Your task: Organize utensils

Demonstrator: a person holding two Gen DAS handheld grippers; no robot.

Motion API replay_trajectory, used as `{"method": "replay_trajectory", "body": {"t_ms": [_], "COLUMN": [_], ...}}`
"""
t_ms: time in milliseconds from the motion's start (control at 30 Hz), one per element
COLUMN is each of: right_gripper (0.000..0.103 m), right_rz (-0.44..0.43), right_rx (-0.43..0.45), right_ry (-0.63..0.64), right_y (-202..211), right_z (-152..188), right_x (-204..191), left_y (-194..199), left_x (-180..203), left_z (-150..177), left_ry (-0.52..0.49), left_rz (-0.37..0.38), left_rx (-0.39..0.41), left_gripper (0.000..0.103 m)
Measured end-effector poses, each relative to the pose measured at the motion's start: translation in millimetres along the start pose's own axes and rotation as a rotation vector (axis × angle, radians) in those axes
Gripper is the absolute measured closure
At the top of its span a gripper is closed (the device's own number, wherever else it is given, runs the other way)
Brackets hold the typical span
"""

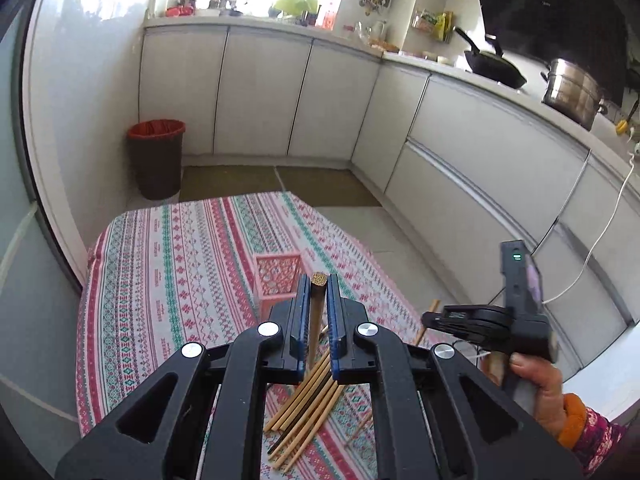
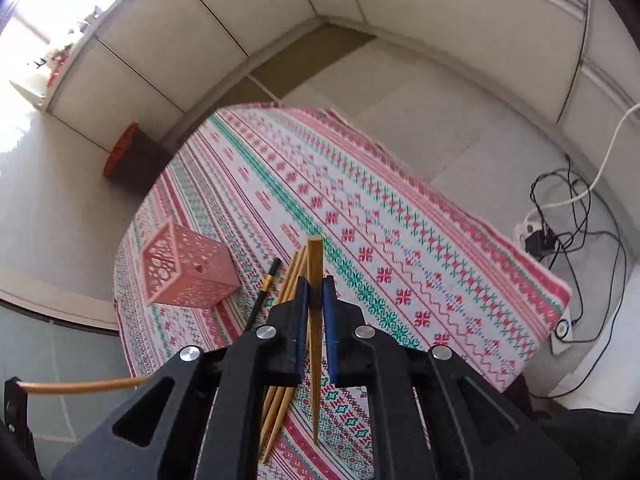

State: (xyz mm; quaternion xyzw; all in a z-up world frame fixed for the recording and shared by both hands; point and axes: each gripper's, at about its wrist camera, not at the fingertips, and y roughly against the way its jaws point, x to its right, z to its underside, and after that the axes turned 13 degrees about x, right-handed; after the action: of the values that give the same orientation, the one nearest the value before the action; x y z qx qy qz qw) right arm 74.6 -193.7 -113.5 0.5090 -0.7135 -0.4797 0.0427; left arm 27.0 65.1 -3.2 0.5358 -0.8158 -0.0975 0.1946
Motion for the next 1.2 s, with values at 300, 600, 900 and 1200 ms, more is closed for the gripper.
{"method": "replay_trajectory", "body": {"t_ms": [300, 600, 900, 1200], "right_gripper": [0.095, 0.095, 0.095, 0.095], "right_rz": [-0.182, -0.364, -0.402, -0.385], "right_rx": [0.216, 0.301, 0.237, 0.226], "right_ry": [-0.024, 0.012, 0.015, 0.009], "right_y": [89.3, 115.5, 84.9, 69.4], "right_z": [-75.6, -115.4, -116.2, -123.6], "right_x": [-12.8, -56.8, -68.6, -66.4], "left_y": [4.6, -46.9, -171.8, -203.9], "left_x": [14.4, -31.5, -97.6, -92.5], "left_z": [-43.3, -37.7, 130.2, 139.7], "left_ry": [0.023, 0.148, -0.026, -0.059], "left_rz": [-0.030, -0.132, -0.318, -0.304], "left_rx": [0.119, -0.159, -0.749, -0.753], "left_gripper": [0.096, 0.060, 0.062, 0.094]}}
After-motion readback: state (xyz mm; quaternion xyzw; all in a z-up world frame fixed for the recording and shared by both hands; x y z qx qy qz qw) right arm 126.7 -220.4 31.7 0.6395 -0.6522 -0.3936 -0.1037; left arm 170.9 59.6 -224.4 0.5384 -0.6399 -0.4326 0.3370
